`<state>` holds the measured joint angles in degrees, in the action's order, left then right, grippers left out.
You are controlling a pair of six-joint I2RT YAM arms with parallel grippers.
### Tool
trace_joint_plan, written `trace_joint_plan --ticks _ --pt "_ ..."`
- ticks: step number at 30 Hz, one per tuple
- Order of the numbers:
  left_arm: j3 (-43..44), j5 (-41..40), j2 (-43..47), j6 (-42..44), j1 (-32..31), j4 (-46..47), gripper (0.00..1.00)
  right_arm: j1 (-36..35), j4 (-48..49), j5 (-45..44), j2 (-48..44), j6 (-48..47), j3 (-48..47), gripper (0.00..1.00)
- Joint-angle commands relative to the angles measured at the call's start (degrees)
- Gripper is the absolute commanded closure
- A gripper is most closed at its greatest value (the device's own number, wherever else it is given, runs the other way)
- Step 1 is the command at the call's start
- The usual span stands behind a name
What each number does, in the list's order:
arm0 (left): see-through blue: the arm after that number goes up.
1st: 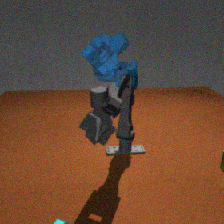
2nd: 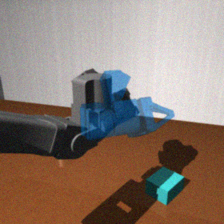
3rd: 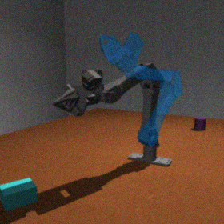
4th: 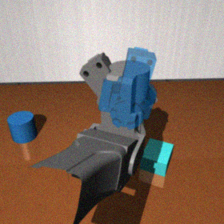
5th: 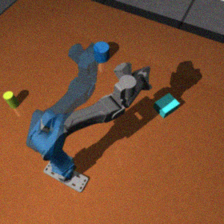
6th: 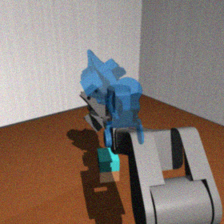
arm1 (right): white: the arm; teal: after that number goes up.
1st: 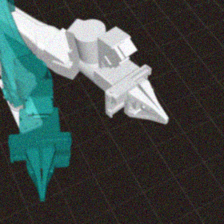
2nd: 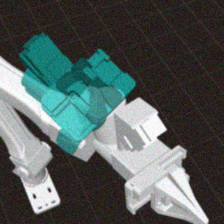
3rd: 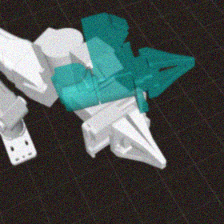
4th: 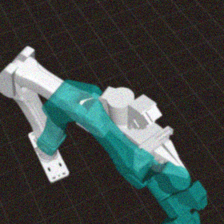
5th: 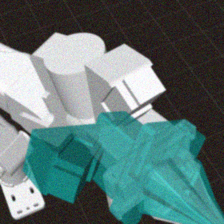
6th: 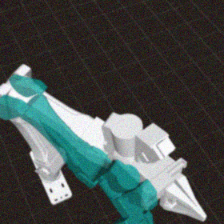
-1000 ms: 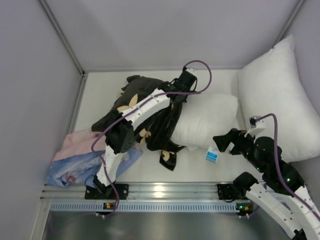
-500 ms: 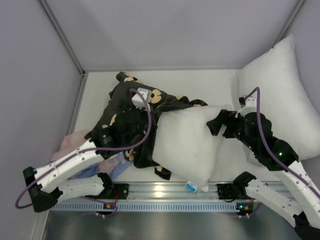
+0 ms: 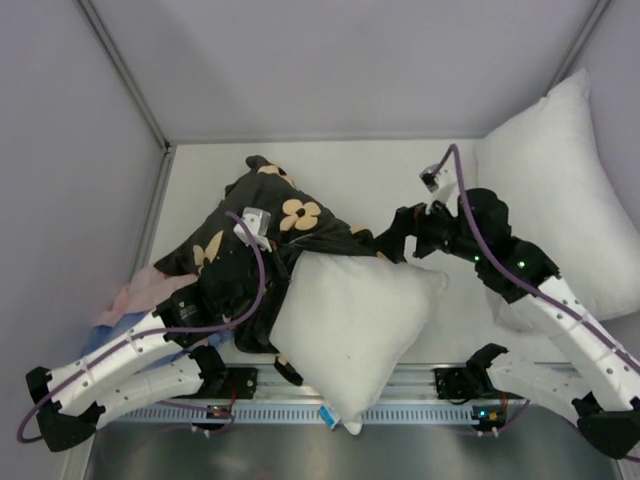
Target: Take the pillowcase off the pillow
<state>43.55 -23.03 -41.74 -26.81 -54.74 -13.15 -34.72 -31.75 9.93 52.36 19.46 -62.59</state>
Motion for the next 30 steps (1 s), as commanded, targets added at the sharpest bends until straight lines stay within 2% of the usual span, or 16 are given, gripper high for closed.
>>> trace_joint_plan --ticks 1,3,9,10,13,14,16,17,19,24,27,30 --pt "1.1 -2.2 0.3 -0.5 0.2 1.1 1.0 -0.4 5.1 19.3 5.8 -1.7 4.0 0.04" --pt "1.4 -2.2 -0.6 -0.6 0.3 1.1 1.0 -2.7 8.2 22.3 7.1 -0.7 8.0 0.05" --pt "3.6 -1.3 -4.8 -0.4 0.2 1.1 1.0 -9.3 11.4 20.7 7.4 0.8 14.7 0.06" --pt "4.5 -1.1 -5.5 -0.4 0.2 1.2 1.0 -9.8 11.7 19.8 8.5 1.2 15.0 0.07" --pt "7.7 -1.0 -10.4 -0.4 0.2 0.8 1.0 -11.4 12.5 18.5 10.4 2.9 15.8 0.21" --pt "9.0 -0.8 -14.3 -0.4 0.2 0.1 1.0 -11.9 13.2 18.3 11.0 3.6 16.1 0.34" --pt "13.1 0.4 -18.4 0.3 0.2 -1.6 1.0 -13.4 15.7 17.8 10.8 5.7 17.2 0.54" --pt "14.4 0.8 -22.7 0.7 0.3 -2.1 1.0 -13.9 16.4 17.4 10.7 6.3 17.5 0.78" --pt "16.6 1.0 -27.0 1.8 0.4 -2.2 1.0 -14.8 17.0 15.7 9.7 7.3 17.9 1.0" --pt "30.2 1.5 -42.9 4.6 2.4 -8.1 1.0 -15.1 15.6 10.0 5.2 8.8 19.1 1.0" --pt "39.0 4.7 -51.1 4.7 6.7 -11.3 1.0 -15.2 13.4 8.1 1.7 9.2 19.1 1.0" --pt "44.0 11.4 -57.2 2.7 13.6 -11.7 1.0 -15.2 10.1 5.1 -1.9 9.7 19.3 1.0"
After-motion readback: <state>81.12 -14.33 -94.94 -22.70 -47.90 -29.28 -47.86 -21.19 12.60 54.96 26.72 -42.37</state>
